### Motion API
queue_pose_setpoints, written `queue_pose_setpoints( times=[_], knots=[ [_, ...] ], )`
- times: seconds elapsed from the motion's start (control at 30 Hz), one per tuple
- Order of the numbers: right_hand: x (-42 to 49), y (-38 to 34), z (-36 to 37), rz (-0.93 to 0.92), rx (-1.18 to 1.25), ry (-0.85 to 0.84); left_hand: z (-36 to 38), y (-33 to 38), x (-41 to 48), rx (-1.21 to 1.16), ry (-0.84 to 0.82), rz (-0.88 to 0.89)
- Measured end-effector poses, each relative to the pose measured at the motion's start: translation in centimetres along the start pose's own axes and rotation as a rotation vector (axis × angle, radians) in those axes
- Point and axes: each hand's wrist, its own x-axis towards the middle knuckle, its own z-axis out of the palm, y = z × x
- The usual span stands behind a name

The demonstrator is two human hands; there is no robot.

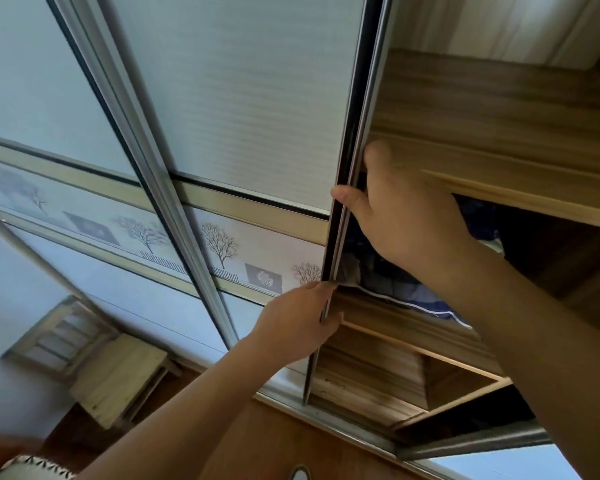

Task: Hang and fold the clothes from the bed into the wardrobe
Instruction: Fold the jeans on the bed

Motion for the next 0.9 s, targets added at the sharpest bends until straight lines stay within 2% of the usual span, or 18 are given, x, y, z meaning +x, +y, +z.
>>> queue_pose_setpoints(
  times=[0.2, 0.4, 0.9],
  knots=[
    [2.5, -2.5, 1.4, -0.076, 0.006, 0.001, -1.3, -1.8, -0.3, -0.013, 0.071, -0.112],
    [4.4, -5.2, 3.0, -0.119, -0.127, 0.059, -2.4, -4.0, -0.5, 0.004, 0.127, -0.198],
    [9.6, -9.3, 6.5, -0.312, 0.140, -0.025, -5.1, -9.8, -1.0, 0.061, 0.189, -0.328]
  ],
)
